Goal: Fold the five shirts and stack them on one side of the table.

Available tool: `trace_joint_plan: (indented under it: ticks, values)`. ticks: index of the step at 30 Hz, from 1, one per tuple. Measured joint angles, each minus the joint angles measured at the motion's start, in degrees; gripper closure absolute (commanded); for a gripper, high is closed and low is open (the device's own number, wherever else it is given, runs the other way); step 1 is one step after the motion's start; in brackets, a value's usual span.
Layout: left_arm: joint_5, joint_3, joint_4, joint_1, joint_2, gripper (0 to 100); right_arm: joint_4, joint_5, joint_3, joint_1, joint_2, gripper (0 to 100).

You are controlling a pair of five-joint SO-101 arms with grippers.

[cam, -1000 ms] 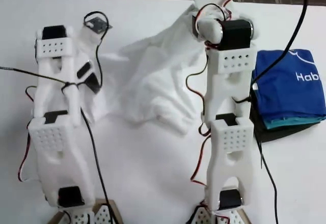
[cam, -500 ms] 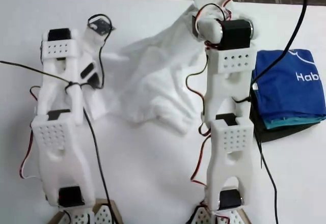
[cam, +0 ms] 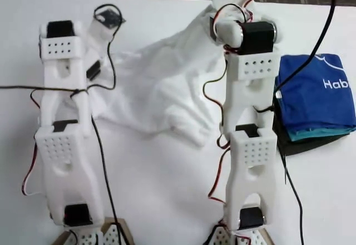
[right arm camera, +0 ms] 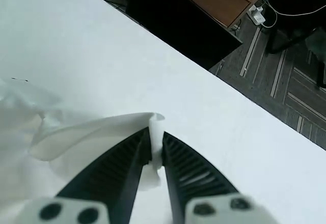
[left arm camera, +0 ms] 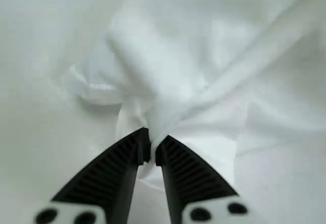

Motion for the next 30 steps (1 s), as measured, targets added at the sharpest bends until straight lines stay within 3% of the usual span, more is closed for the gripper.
trace_joint_plan:
  ticks: [7,13,24,30]
  values:
    - [0.0,2.0,0.5,-0.6,-9.3,97,0.0,0.0,0.0,0.0,0.0,97.7]
    - [0.0,13.1,0.3,-0.5,-11.3,86,0.0,0.0,0.0,0.0,0.0,97.7]
    - [0.0,18.0,-5.2,-0.4,-8.4,92,0.0,0.0,0.0,0.0,0.0,97.7]
    - [0.0,18.0,-6.9,-0.2,-6.3,82,0.0,0.0,0.0,0.0,0.0,97.7]
